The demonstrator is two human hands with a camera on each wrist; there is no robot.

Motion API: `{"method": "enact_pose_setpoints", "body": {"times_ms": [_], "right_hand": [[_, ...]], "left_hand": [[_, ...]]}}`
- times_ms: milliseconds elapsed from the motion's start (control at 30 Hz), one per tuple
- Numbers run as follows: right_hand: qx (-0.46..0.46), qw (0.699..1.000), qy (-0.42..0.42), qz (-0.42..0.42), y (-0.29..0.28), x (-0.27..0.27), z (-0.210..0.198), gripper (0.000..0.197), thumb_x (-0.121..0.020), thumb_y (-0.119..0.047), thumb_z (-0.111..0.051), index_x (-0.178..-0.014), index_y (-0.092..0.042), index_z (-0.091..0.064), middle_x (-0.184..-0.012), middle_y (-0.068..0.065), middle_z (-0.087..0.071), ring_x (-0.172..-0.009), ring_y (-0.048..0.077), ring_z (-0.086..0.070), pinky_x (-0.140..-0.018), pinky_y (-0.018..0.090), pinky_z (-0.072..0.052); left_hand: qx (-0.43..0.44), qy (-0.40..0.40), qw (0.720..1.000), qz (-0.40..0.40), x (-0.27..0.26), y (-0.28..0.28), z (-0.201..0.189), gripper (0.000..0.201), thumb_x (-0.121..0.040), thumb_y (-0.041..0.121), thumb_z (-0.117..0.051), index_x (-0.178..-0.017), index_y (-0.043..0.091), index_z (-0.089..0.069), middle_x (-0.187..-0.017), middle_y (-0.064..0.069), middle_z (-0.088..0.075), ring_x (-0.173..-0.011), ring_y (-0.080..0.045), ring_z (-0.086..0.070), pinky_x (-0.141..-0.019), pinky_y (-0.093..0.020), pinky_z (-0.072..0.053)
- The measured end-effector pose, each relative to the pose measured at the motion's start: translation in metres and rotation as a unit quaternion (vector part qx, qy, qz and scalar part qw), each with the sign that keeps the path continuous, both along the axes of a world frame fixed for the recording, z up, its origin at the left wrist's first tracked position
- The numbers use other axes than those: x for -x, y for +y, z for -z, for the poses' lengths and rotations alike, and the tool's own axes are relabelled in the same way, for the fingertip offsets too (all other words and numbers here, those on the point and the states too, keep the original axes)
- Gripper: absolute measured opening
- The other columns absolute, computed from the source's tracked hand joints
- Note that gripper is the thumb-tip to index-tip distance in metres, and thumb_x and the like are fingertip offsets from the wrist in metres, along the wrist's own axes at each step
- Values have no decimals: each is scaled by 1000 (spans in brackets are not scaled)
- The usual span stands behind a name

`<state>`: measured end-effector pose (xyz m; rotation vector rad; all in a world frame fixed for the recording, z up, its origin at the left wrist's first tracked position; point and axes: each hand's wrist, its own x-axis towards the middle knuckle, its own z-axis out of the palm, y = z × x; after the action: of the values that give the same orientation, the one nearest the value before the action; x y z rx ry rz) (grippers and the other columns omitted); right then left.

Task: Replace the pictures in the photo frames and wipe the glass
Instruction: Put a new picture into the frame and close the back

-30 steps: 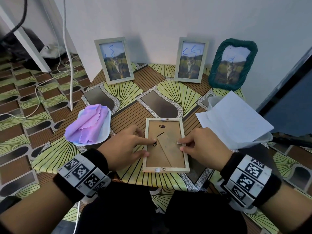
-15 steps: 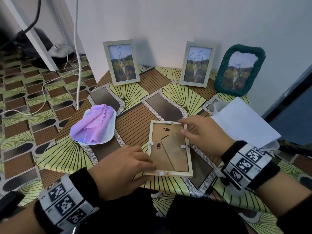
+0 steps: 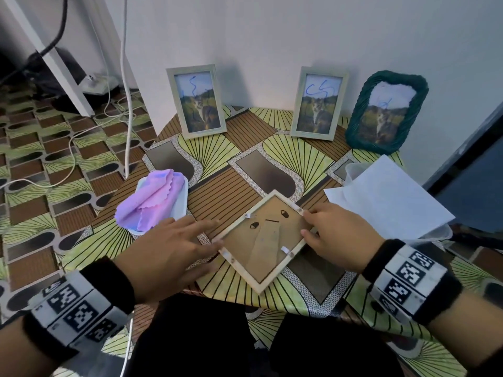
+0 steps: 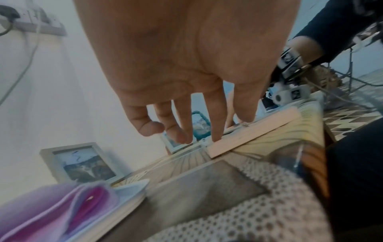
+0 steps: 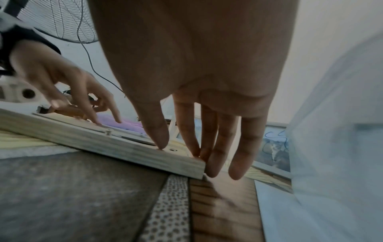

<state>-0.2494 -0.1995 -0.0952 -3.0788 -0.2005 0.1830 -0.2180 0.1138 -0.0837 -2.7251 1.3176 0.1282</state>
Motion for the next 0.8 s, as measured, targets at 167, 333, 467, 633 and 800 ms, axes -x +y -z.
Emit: {"method": "enact_pose_setpoints", "body": {"times_ms": [167, 333, 467, 633, 800], "right_hand": [[-27, 1000, 5, 10, -2, 24, -5, 30, -95, -45, -45, -86, -21, -60, -88, -6, -55, -85, 17, -55, -68, 31, -45], [-78, 997, 1, 14, 0, 43, -3, 33, -91, -47, -48, -79, -19, -63, -77, -5, -58, -77, 14, -55, -72, 38, -49], [-112, 993, -10, 28, 1, 47, -4, 35, -89, -47, -51, -83, -18, -70, -74, -2, -65, -74, 12, -59, -70, 38, -50], [-131, 989, -41, 55, 2, 37, -3, 32, -86, -45, -60, -70, -17, -62, -71, -2, -61, -72, 14, -57, -68, 39, -50], [-101, 993, -16, 56, 6, 25, -1, 35, -85, -45, -64, -68, -14, -62, -70, 0, -59, -70, 16, -55, -65, 35, -47]], "left_hand": [[11, 3, 999, -48, -12, -5, -4, 63, -93, 66, -25, -125, 28, -64, -127, -5, -54, -100, -21, -57, -82, -40, -51], [-26, 8, 997, -68, -22, -13, 5, 84, -86, 72, -5, -143, 26, -45, -133, 5, -42, -114, -14, -46, -95, -35, -42], [-31, 21, 996, -79, -30, -17, 15, 92, -80, 74, 2, -153, 25, -27, -145, 9, -34, -126, -13, -39, -99, -36, -39], [4, 40, 991, -124, -27, -16, 23, 81, -89, 73, -19, -153, 23, -27, -146, 10, -37, -127, -13, -39, -98, -35, -37], [97, 112, 978, -150, -24, -14, 31, 72, -94, 59, -41, -154, 22, -27, -149, 11, -37, -129, -12, -40, -107, -34, -37]]}}
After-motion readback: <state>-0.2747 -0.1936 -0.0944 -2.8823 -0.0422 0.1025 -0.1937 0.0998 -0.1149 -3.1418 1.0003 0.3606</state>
